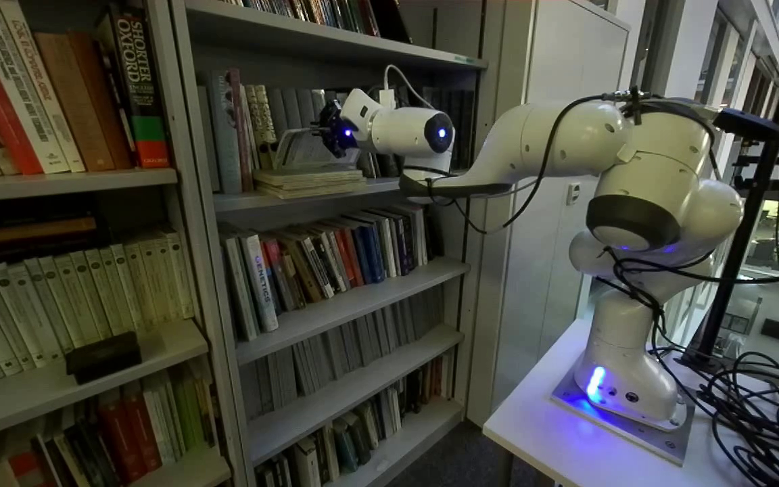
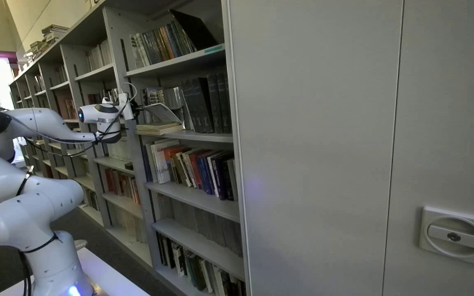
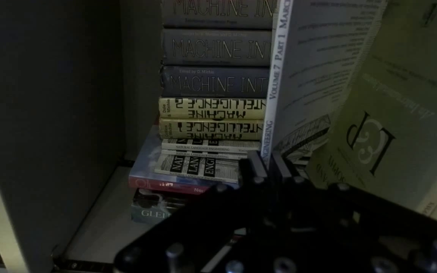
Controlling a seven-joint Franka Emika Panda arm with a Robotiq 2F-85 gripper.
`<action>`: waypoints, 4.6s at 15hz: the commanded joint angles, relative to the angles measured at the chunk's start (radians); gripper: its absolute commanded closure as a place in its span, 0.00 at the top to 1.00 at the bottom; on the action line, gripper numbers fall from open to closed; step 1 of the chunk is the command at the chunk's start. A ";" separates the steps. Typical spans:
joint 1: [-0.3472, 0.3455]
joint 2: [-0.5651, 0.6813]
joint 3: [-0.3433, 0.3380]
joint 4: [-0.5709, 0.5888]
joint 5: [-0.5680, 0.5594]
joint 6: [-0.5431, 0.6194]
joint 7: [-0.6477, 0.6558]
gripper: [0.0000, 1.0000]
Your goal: Take the book that lies on top of the standing books and put it on the pile, and pull out another book and put it on the pile
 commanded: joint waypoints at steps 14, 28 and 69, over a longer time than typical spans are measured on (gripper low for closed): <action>-0.005 0.083 0.135 0.017 0.020 -0.008 0.054 0.02; 0.070 0.335 0.208 0.021 -0.105 -0.222 -0.037 0.02; 1.491 0.684 -0.908 0.048 0.360 -1.523 -0.243 1.00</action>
